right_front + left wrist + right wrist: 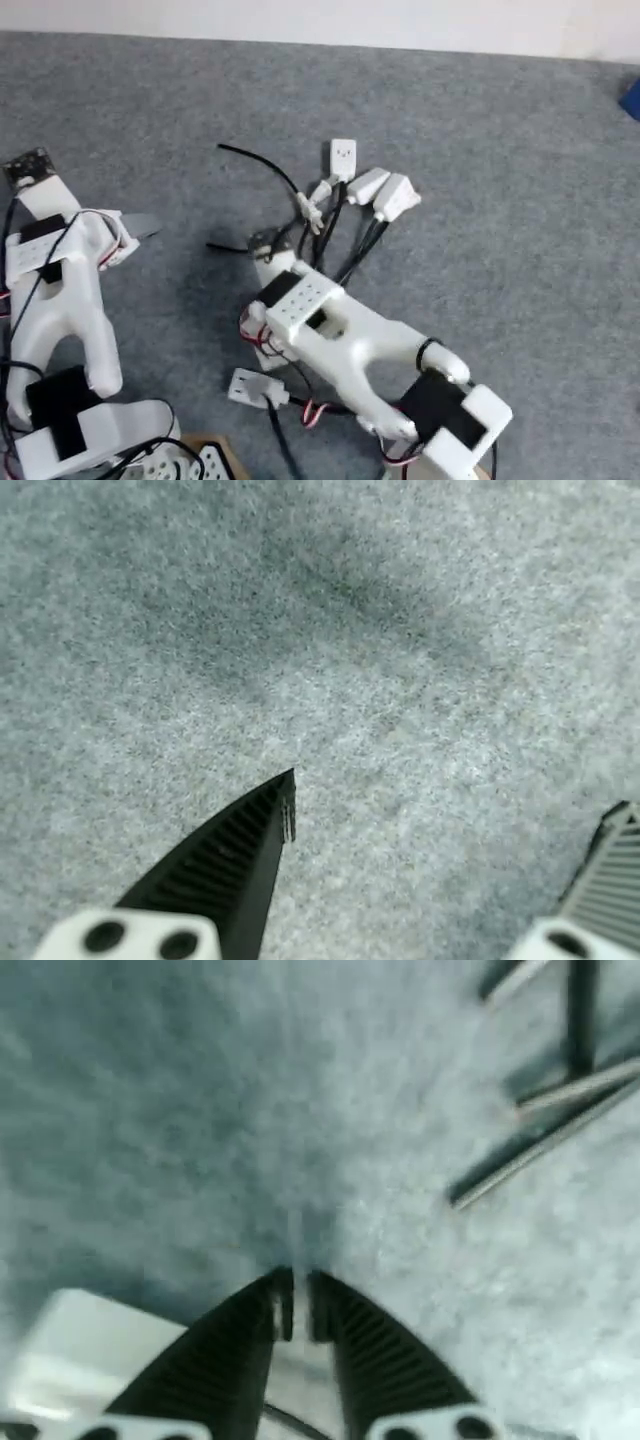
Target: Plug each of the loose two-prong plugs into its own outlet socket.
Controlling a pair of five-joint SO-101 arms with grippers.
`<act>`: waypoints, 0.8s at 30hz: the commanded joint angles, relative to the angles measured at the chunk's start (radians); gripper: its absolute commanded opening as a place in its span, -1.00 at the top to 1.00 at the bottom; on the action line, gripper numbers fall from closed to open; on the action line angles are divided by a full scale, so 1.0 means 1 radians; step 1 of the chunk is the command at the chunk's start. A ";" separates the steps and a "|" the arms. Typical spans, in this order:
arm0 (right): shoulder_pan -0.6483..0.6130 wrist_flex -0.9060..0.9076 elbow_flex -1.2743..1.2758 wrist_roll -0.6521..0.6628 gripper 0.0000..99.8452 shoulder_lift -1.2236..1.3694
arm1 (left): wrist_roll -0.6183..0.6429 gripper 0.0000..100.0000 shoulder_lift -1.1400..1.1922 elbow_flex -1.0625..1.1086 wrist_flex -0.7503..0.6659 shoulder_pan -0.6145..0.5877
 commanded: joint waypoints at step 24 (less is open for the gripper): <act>0.788 -0.259 0.507 0.644 0.42 -0.677 | -1.049 0.21 -0.271 -0.355 0.829 0.493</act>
